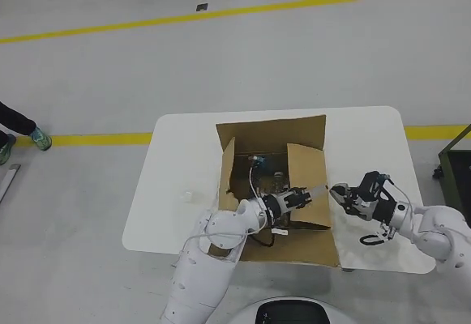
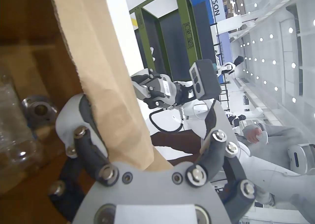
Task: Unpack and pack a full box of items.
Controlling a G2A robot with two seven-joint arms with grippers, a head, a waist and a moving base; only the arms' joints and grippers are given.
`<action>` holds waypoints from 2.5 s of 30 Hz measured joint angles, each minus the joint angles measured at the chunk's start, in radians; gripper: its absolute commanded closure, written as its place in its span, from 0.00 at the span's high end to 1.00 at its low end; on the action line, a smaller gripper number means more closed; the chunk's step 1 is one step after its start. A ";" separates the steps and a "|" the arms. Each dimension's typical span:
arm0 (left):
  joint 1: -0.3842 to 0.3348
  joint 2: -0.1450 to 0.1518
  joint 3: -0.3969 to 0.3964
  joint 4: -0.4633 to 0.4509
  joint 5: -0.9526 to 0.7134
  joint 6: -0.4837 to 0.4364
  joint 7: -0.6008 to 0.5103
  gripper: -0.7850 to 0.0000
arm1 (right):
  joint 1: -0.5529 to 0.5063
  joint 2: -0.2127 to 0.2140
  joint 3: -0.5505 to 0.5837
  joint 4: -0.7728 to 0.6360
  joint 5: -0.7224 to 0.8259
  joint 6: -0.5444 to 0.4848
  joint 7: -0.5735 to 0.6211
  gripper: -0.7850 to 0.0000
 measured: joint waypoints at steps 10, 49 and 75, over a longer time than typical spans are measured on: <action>-0.056 -0.002 0.067 -0.034 0.033 -0.042 -0.007 1.00 | -0.005 0.010 0.097 -0.007 0.184 0.043 0.088 1.00; -0.305 -0.072 0.352 0.187 0.118 -0.153 -0.044 1.00 | 0.068 0.048 0.170 -0.085 0.660 0.219 0.539 0.00; -0.132 0.047 0.199 -0.109 0.802 0.012 -0.398 1.00 | 0.034 0.047 0.174 -0.073 0.685 0.217 0.486 0.00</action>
